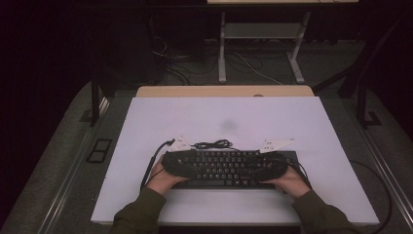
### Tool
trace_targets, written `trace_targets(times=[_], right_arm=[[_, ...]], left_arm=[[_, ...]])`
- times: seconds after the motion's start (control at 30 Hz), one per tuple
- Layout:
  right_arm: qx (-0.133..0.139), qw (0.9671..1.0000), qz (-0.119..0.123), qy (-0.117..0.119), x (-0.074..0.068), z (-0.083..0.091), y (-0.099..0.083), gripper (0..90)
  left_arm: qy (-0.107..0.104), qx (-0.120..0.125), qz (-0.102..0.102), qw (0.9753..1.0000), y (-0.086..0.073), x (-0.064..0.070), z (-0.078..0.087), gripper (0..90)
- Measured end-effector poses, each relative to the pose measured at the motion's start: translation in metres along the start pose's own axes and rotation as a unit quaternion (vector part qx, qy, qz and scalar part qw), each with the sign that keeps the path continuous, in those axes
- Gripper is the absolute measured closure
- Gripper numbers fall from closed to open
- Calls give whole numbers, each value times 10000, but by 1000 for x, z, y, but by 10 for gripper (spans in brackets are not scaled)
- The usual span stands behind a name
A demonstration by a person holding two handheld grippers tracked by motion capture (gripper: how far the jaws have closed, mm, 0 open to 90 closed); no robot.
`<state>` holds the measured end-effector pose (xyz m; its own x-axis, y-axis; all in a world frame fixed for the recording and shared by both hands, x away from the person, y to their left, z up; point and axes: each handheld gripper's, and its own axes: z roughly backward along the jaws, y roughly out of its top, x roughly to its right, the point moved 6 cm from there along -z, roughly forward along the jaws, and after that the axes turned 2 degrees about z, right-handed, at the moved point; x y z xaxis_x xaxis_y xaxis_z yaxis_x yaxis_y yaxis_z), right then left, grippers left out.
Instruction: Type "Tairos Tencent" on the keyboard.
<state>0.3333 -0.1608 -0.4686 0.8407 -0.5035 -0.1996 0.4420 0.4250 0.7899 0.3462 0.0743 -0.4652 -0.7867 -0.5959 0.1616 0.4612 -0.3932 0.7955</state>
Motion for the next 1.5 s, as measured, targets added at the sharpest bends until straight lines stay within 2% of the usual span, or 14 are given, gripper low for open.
trace_targets(times=[0.43, 0.8, 1.0, 1.23, 1.3, 1.5], right_arm=[[22, 10000, 52, 39, -1, -7, 6, 323], [26, 9999, 129, 101, -2, -14, 11, 320], [24, 9998, 158, 140, -4, -18, 14, 320], [8, 9997, 191, 154, -4, -20, 16, 320], [3, 9997, 204, 158, -4, -20, 16, 320], [12, 9997, 200, 143, -4, -20, 16, 320]], left_arm=[[185, 43, 83, 9998, -6, -4, 9, 299], [472, 50, 165, 9987, -12, -13, 19, 502], [593, 41, 247, 9979, -16, -17, 24, 667], [503, -40, 352, 9981, -17, -17, 26, 891], [461, -129, 330, 9983, -18, -17, 25, 892], [424, -180, 339, 9984, -19, -17, 22, 892]])
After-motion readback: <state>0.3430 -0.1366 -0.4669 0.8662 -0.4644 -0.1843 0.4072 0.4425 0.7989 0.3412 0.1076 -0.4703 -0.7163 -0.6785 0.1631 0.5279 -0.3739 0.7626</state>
